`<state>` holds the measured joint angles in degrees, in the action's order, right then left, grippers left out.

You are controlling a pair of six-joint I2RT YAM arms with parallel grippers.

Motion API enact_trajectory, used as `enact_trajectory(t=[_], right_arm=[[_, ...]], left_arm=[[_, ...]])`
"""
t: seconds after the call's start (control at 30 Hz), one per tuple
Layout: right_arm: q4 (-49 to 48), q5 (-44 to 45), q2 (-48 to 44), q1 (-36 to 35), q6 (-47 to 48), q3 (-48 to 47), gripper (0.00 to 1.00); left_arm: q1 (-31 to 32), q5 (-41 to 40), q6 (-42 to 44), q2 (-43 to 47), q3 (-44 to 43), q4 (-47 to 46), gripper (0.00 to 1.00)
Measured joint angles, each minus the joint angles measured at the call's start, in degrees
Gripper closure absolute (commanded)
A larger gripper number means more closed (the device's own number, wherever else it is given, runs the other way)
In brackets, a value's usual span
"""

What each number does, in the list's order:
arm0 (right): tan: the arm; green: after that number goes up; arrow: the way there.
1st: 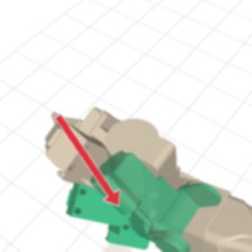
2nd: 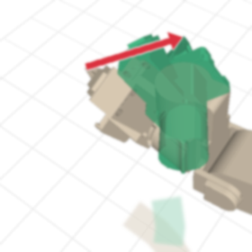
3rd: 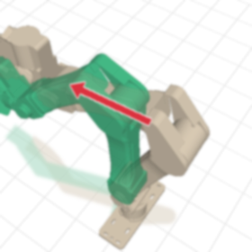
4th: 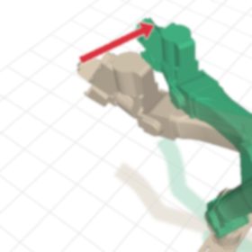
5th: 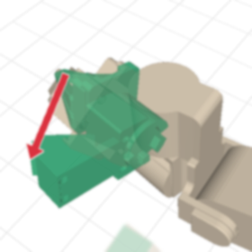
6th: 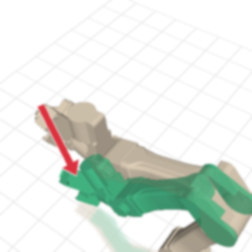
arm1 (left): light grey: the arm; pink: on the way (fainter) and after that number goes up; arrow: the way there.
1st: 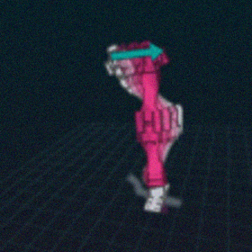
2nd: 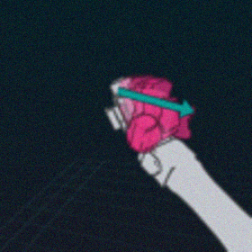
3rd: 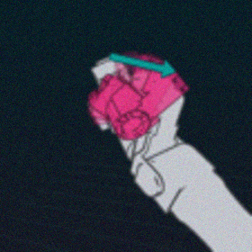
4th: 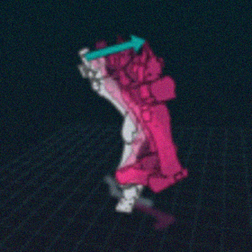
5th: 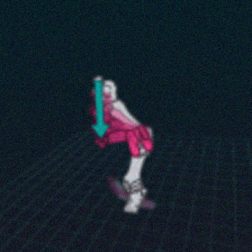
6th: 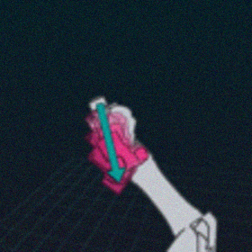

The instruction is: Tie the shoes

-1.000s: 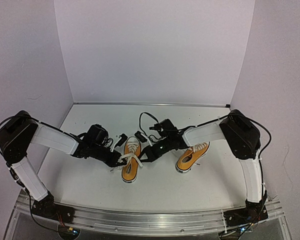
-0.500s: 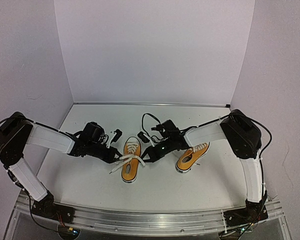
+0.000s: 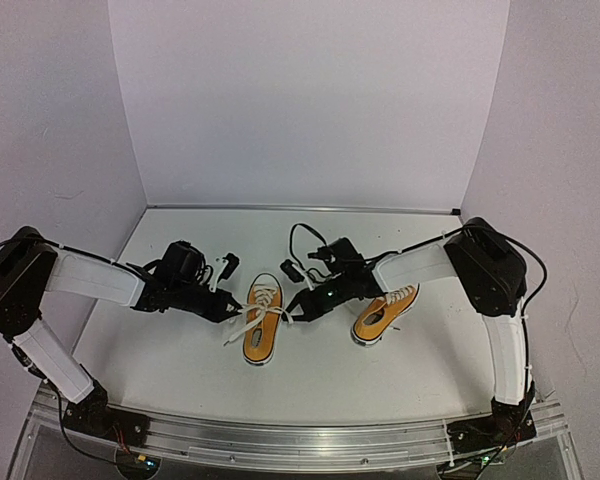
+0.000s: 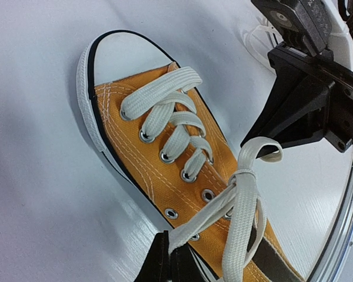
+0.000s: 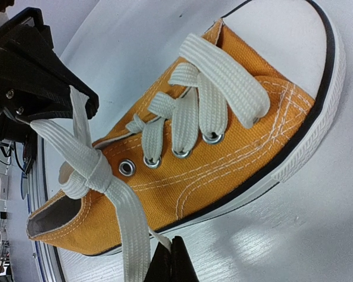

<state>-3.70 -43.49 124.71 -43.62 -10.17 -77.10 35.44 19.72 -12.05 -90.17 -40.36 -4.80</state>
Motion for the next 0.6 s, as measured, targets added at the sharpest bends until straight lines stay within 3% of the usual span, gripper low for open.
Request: enact_trajectory(t=[0.6], right_arm=[[-2.3,0.0,-1.4,1.4,-0.1,2.7,1.00]], left_arm=[[-0.2,-0.2,0.0,0.0,0.9,0.2,1.00]])
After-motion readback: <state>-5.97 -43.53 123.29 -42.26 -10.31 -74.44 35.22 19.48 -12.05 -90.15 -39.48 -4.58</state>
